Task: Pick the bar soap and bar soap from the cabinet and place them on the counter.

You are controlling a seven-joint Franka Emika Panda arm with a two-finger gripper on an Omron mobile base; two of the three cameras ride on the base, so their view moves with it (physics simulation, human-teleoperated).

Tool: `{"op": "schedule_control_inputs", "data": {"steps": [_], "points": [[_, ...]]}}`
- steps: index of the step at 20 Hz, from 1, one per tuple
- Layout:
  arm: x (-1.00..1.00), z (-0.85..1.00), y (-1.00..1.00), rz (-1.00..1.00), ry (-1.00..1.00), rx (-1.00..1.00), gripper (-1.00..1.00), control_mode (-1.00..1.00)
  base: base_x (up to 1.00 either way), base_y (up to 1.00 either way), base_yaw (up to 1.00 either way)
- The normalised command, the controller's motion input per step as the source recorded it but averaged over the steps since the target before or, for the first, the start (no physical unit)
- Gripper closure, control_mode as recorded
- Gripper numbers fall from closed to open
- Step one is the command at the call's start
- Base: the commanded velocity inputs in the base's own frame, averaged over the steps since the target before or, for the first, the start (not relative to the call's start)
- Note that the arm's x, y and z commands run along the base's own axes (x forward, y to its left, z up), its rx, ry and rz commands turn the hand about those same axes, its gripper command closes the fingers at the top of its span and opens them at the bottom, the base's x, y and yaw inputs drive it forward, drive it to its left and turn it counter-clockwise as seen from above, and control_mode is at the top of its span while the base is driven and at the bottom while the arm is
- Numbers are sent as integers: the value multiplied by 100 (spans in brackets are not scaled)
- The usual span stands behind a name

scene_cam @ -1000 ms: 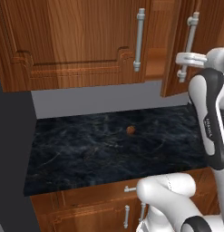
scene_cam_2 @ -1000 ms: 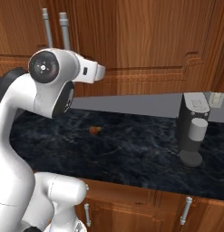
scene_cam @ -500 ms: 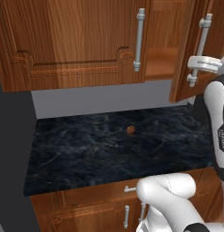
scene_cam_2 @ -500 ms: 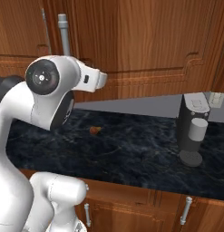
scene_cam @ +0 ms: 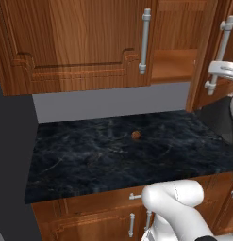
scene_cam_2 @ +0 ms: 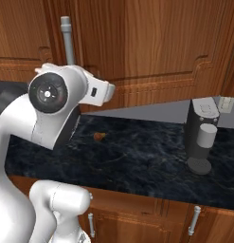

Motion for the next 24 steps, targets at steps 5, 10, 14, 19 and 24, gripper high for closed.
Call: {"op": "schedule_control_inputs", "data": {"steps": [5, 10, 14, 19, 24], "points": [[-22, 0, -95, 2, 0, 8, 100, -100, 0, 0, 0], [-7, 0, -80, 5, 2, 10, 100, -100, 0, 0, 0], [0, 0, -66, 6, 3, 9, 100, -100, 0, 0, 0], [-1, 0, -61, 6, 2, 7, 100, -100, 0, 0, 0], [-2, 0, -62, 5, 0, 6, 100, -100, 0, 0, 0]]}}
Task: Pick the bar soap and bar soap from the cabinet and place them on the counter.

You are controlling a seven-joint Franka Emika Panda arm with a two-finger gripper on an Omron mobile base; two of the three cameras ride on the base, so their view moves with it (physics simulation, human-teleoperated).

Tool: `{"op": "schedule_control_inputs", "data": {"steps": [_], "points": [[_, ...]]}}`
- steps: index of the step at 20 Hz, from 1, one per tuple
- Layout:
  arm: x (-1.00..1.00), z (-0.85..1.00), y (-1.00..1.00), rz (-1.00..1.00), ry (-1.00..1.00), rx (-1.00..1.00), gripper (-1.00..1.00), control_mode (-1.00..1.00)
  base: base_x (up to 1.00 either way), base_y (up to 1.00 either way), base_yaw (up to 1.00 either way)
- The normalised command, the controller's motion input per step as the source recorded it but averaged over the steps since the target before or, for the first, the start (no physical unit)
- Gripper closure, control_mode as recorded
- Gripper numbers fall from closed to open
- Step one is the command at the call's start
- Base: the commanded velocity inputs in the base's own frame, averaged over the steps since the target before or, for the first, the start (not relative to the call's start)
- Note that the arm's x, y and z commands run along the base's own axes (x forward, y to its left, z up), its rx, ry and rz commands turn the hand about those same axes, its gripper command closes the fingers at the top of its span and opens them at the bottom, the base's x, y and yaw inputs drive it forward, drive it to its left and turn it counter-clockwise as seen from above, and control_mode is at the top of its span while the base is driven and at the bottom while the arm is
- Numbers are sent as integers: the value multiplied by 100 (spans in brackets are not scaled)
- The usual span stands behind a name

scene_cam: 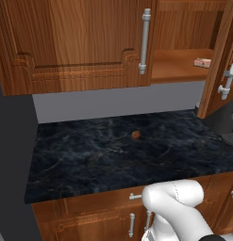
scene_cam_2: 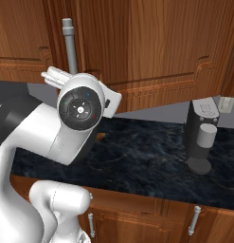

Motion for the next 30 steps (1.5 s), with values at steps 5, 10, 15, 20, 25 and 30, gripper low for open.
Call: {"op": "schedule_control_inputs", "data": {"steps": [5, 10, 15, 20, 25, 30], "points": [[0, 0, -47, 5, 0, 5, 100, -100, 0, 0, 0], [0, -1, -24, 4, 1, 3, -100, -100, 0, 0, 0], [0, 0, -27, 3, 0, 1, -100, -100, 0, 0, 0], [-4, 0, -35, 3, 0, 1, -100, -100, 0, 0, 0], [-19, 3, -22, 5, -1, 2, -100, -100, 0, 0, 0], [-2, 24, 8, 9, 0, 4, -100, -100, 0, 0, 0]]}}
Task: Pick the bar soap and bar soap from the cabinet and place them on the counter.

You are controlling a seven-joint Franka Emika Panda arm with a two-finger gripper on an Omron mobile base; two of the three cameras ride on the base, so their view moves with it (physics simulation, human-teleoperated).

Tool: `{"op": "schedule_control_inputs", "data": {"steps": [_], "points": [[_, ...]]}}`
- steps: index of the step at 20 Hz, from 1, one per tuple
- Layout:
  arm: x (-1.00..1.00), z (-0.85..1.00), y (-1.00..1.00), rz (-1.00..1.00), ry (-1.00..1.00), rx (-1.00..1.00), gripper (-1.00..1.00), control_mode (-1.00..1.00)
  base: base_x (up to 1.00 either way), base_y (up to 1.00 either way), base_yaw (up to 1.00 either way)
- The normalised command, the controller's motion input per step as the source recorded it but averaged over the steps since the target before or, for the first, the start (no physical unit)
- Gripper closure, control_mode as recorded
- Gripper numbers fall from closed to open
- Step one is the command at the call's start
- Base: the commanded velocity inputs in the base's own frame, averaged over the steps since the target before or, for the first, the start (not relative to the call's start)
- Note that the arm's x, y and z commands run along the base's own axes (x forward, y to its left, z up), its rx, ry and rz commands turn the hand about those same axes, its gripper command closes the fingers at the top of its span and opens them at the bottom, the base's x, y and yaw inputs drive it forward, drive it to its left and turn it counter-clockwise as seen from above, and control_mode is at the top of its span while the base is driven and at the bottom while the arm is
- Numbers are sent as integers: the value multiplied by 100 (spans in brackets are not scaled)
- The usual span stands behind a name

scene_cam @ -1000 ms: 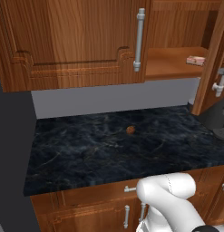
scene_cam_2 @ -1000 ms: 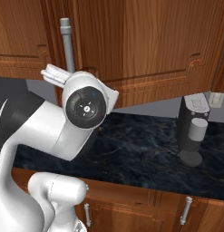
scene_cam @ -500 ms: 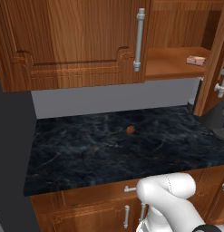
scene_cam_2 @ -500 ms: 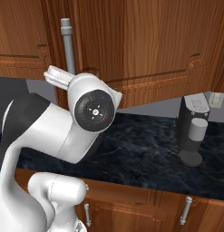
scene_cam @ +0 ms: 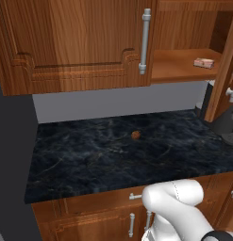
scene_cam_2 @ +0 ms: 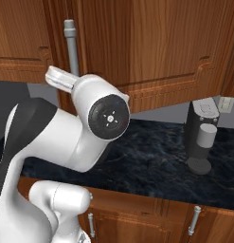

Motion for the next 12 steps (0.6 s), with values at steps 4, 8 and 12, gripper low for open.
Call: {"op": "schedule_control_inputs", "data": {"steps": [4, 8, 12], "points": [[-1, 38, 22, 12, 0, 2, -100, -100, 0, 0, 0], [-57, 27, 1, 10, -16, 0, -100, -100, 0, 0, 0], [-83, 10, 3, 6, -24, -1, -100, -100, 0, 0, 0]]}}
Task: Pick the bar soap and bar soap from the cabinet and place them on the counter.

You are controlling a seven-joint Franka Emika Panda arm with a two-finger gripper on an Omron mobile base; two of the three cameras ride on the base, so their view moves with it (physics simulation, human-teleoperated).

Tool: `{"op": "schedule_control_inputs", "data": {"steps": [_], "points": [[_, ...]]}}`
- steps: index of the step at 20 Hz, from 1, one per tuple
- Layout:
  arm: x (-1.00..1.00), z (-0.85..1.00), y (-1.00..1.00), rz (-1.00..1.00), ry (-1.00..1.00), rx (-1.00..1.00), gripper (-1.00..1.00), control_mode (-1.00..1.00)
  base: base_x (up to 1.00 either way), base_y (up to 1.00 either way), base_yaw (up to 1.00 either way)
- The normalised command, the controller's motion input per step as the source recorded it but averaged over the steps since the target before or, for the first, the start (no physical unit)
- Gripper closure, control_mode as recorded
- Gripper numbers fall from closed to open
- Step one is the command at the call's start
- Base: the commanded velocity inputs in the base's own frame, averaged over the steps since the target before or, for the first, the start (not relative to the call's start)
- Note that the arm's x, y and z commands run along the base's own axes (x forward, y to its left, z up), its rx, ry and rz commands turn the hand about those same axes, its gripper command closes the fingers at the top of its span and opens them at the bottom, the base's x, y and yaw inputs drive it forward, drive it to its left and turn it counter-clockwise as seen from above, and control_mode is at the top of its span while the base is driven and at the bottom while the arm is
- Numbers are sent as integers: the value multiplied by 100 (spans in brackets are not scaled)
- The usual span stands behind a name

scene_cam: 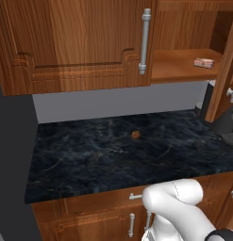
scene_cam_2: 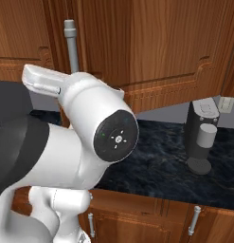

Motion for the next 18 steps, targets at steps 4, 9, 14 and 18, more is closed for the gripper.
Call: {"op": "schedule_control_inputs", "data": {"steps": [4, 9, 14, 18], "points": [[-78, 0, 30, 3, -23, -5, -100, -100, 0, 0, 0], [-39, 0, 61, 2, -6, -9, -100, -100, 0, 0, 0], [-28, 0, 61, 0, -2, -11, -100, -100, 0, 0, 0], [-28, 0, 55, -1, -8, -18, -100, -100, 0, 0, 0]]}}
